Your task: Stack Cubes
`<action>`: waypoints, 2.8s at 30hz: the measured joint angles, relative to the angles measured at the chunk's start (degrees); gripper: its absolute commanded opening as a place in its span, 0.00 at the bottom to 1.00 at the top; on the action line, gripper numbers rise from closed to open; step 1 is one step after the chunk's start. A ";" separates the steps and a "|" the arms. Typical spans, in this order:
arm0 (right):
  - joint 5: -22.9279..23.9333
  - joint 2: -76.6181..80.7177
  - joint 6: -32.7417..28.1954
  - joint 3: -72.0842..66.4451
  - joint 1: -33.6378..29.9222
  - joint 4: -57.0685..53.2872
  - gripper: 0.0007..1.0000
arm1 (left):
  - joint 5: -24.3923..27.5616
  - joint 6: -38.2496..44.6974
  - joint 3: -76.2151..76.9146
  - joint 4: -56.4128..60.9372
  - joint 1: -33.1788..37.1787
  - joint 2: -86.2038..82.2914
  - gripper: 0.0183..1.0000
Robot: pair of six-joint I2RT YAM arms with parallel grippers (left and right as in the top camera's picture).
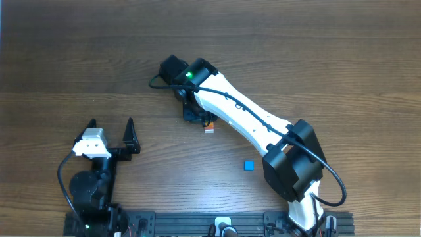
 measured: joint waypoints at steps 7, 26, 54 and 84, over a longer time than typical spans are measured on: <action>0.00 0.00 0.42 0.00 0.00 0.04 0.01 | -0.02 0.00 0.00 0.00 -0.02 0.00 1.00; -0.07 0.00 0.85 -1.27 0.00 1.01 0.01 | 0.00 0.00 0.00 0.00 -0.02 0.00 1.00; -0.92 0.00 1.46 -2.19 0.00 1.46 0.99 | 0.00 0.00 0.00 0.00 -0.02 0.00 1.00; -5.38 -41.24 0.63 -41.46 -2.80 4.26 0.99 | 0.00 0.00 0.00 -0.02 -0.02 0.00 1.00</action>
